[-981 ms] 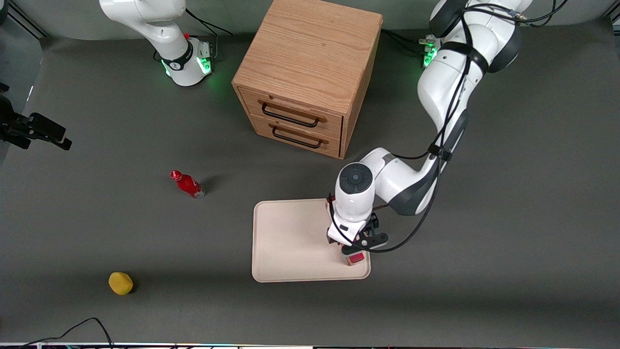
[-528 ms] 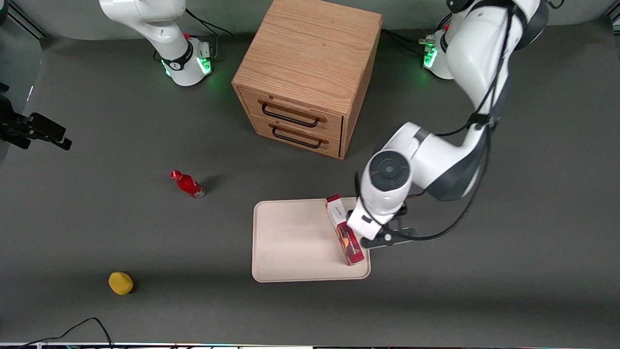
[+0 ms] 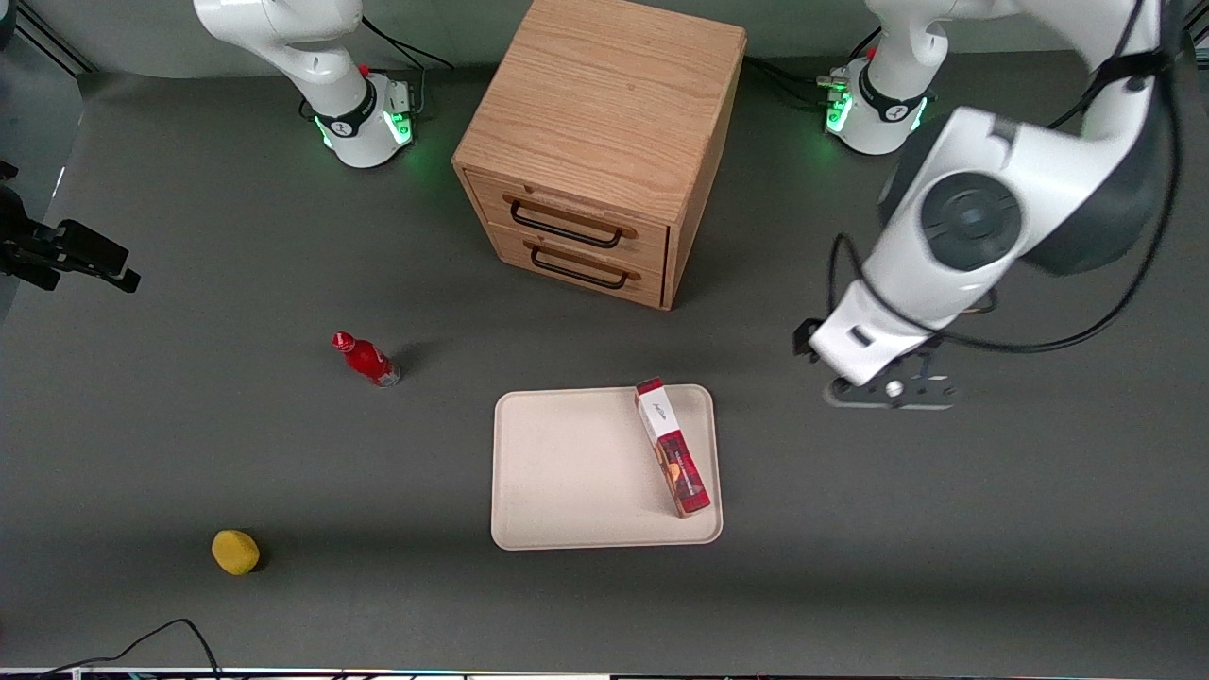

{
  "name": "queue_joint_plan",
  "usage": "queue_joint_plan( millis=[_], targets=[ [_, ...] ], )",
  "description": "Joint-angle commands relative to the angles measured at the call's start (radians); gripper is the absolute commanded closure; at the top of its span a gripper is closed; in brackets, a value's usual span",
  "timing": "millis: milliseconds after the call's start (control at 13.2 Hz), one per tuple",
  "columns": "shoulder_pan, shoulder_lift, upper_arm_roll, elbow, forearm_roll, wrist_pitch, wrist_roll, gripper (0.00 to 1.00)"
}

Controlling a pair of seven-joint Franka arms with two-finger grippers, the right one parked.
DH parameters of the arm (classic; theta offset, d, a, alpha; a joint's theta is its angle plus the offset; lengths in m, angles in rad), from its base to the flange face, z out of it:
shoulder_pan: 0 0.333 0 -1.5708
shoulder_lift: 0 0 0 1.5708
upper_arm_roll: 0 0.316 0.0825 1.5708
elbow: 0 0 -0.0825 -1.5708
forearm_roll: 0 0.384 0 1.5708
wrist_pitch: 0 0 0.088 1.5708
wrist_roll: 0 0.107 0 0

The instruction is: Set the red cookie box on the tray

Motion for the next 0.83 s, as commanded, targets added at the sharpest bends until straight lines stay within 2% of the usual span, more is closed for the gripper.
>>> queue_joint_plan(
  millis=[0,377,528,679,755],
  targets=[
    [0.06,-0.199,0.061,-0.208,-0.053,0.025,0.116,0.0],
    [0.059,-0.302,0.248,-0.29,-0.057,0.015,0.32,0.0],
    [0.06,-0.313,0.295,-0.293,-0.06,0.021,0.397,0.0],
    [0.057,-0.311,0.35,-0.288,-0.157,0.032,0.419,0.0],
    [0.057,-0.313,0.356,-0.287,-0.165,0.039,0.422,0.0]
  ],
)
